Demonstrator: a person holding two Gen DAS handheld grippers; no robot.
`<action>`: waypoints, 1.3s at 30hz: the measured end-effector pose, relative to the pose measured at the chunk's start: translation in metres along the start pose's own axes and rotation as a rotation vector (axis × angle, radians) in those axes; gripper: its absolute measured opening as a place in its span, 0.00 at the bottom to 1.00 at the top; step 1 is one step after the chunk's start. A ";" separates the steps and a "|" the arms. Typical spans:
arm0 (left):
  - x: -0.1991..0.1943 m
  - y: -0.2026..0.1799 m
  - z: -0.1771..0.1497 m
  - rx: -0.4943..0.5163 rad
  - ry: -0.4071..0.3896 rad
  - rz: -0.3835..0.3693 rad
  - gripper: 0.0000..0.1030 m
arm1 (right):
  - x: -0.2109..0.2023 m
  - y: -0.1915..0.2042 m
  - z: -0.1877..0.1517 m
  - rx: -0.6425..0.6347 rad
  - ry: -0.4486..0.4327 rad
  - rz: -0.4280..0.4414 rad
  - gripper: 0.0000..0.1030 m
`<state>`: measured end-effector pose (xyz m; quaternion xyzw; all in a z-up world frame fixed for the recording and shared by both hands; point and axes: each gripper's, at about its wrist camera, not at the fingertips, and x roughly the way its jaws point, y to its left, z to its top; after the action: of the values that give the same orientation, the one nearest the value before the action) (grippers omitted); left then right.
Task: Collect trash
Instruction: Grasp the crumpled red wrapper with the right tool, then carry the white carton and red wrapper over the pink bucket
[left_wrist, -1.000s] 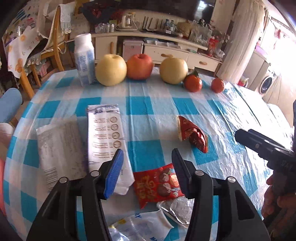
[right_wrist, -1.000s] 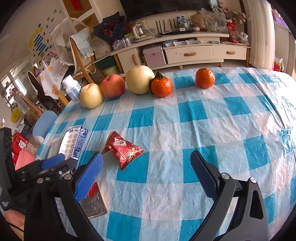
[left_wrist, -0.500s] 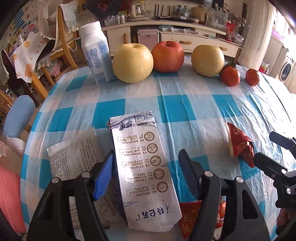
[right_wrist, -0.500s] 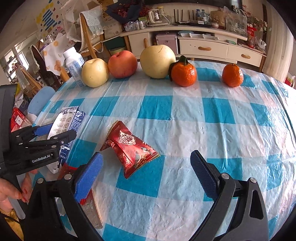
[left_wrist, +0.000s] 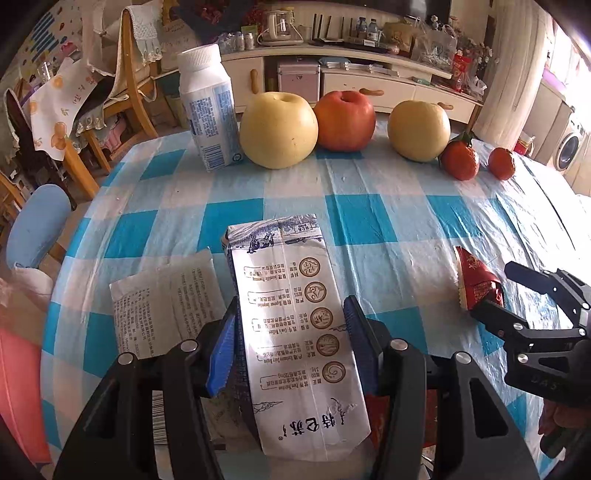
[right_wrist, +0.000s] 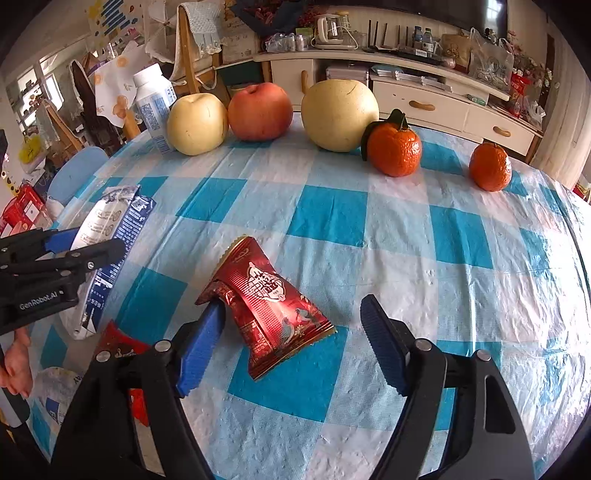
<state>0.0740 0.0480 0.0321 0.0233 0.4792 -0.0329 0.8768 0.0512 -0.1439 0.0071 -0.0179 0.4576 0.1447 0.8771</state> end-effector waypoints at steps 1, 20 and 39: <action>-0.004 0.002 0.000 -0.007 -0.008 -0.005 0.54 | 0.001 0.000 0.000 -0.002 0.001 0.001 0.64; -0.091 0.074 -0.055 -0.193 -0.170 -0.041 0.54 | -0.006 0.015 -0.007 -0.063 -0.038 0.011 0.35; -0.084 0.113 -0.073 -0.223 -0.196 -0.082 0.54 | -0.033 0.016 -0.023 0.077 -0.114 0.108 0.29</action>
<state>-0.0233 0.1688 0.0642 -0.0971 0.3927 -0.0175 0.9143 0.0107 -0.1401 0.0219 0.0487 0.4125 0.1750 0.8927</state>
